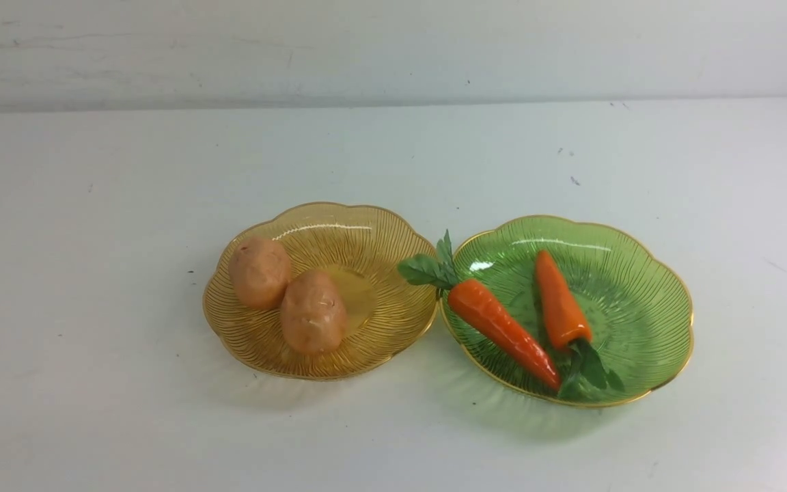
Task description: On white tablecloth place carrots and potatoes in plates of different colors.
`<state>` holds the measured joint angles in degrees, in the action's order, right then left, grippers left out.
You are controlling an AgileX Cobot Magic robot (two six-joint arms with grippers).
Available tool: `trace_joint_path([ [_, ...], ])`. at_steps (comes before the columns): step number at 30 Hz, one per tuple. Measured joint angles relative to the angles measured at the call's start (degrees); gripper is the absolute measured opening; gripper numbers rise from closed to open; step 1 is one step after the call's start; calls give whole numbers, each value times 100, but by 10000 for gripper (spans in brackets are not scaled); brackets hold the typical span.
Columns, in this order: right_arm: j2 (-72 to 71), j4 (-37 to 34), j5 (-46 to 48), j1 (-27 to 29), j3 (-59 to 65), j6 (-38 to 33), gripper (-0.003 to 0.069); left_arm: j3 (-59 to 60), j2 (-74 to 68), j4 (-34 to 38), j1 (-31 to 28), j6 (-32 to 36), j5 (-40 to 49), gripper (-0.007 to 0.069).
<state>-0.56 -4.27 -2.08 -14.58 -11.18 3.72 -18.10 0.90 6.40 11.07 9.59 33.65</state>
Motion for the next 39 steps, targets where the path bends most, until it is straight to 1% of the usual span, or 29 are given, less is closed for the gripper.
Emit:
trace_joint_path([
  [3,0,0,11,0,0,0,-15,507,0,-446,-266,-516,-259,-3],
  [5,0,0,11,0,0,0,-15,796,0,-607,-386,-648,-434,-3],
  [12,0,0,11,0,0,0,-15,1759,0,-736,-544,-744,-1123,-3],
  [14,0,0,6,0,0,0,-15,1919,0,-736,-549,-712,-1192,-3],
  [39,0,0,6,0,0,5,-15,1968,-5,-746,-549,-709,-1192,-3],
])
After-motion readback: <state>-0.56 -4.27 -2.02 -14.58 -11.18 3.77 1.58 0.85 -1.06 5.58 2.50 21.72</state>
